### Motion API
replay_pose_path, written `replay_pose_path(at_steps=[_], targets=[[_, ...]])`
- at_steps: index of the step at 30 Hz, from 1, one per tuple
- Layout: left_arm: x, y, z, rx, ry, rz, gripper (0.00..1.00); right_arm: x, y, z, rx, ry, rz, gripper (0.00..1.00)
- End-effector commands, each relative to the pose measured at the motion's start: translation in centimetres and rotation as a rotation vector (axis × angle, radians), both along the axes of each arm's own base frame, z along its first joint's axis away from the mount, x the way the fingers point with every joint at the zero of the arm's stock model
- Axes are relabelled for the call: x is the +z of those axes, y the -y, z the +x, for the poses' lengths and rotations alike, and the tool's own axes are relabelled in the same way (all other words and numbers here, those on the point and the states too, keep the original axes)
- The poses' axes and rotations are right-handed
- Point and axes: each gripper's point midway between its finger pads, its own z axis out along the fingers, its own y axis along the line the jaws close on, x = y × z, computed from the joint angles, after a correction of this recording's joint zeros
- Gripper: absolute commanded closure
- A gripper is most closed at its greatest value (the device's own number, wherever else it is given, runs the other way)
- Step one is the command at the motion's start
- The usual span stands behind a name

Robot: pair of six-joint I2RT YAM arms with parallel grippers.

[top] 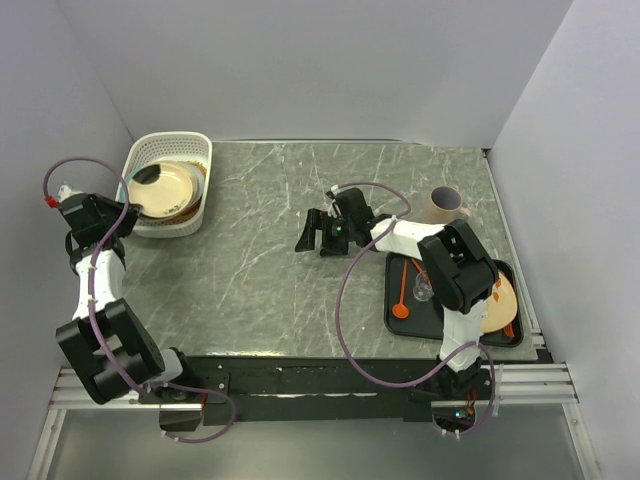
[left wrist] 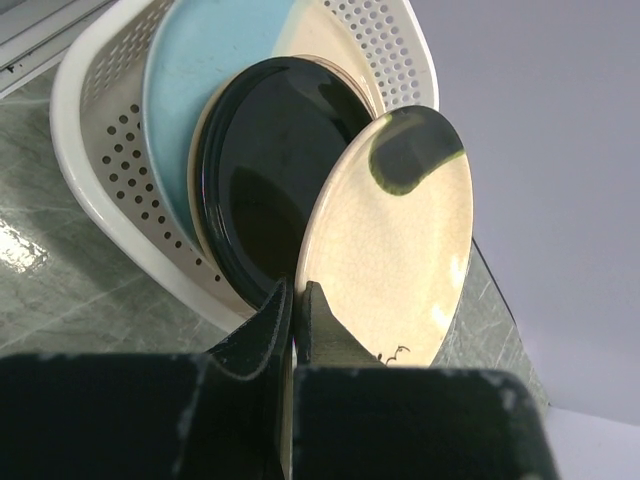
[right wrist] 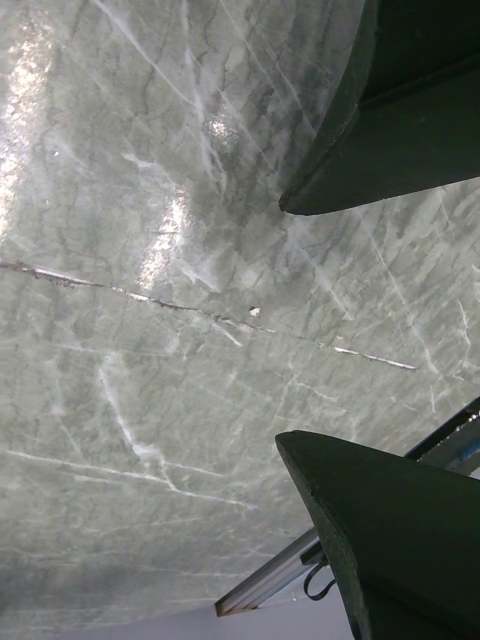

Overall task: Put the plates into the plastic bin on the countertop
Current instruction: Place the plate in the plastic bin.

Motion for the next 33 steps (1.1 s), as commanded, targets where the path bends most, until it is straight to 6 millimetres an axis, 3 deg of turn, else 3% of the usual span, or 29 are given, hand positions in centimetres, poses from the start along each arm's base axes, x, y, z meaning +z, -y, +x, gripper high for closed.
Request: replay_pose_path(at_steps=[1,15,16,18,20,23,24,26,27,29,33], targets=[[1.2,-1.0,0.8,0.026,0.057,0.024,0.99,1.1,-1.0,1.0,0.026,0.044,0.026,0.05],[-1.6,-2.3,2.6,0.049,0.024,-0.012,0.98,0.9,-1.0,1.0,0.033,0.045,0.018,0.05],[-1.6,-2.5,2.7,0.054,0.028,-0.014,0.89,0.9,-1.1,1.0,0.033,0.045,0.018,0.05],[-1.5,-2.6,2.9,0.061,0.032,-0.015,0.81,0.9,-1.1,1.1,0.033,0.045,0.018,0.05],[-1.3,-2.9,3.1,0.072,0.037,-0.009,0.58,0.8,-1.1,1.0,0.034,0.044,0.017,0.05],[-1.1,-3.2,3.0,0.087,0.034,0.003,0.44,0.8,-1.1,1.2,0.033,0.044,0.017,0.05],[-1.1,-3.4,2.9,0.093,0.032,0.007,0.31,0.8,-1.1,1.2,0.033,0.044,0.017,0.05],[-1.2,-3.4,2.8,0.099,0.031,0.013,0.19,0.8,-1.1,1.2,0.034,0.045,0.017,0.05],[-1.2,-3.5,2.7,0.099,0.031,0.021,0.09,0.7,-1.1,1.2,0.032,0.044,0.015,0.05],[-1.2,-3.4,2.6,0.094,0.021,0.025,0.02,0.6,-1.2,1.2,0.035,0.042,0.016,0.05],[-0.3,-2.8,2.6,0.066,0.057,0.041,0.01,0.5,-1.1,1.1,0.034,0.038,0.015,0.05]])
